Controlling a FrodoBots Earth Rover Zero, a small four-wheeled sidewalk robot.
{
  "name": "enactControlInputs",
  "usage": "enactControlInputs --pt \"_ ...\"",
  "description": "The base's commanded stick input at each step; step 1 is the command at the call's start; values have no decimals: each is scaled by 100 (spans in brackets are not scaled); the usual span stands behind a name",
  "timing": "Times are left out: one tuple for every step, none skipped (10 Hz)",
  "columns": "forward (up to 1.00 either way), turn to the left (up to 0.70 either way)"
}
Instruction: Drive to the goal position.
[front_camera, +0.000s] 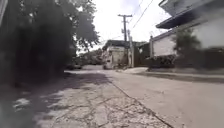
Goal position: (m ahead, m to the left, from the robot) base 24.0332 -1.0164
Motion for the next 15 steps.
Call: enactControlInputs --pt "70 -34" --pt "70 -34" --pt "70 -34" --pt "70 -34" --pt "70 -34" --pt "70 -34" --pt "70 -34" --pt "70 -34" --pt "70 -32" --pt "70 -23" --pt "70 1" --pt "70 1" --pt "70 1" --pt "70 1" --pt "70 1"
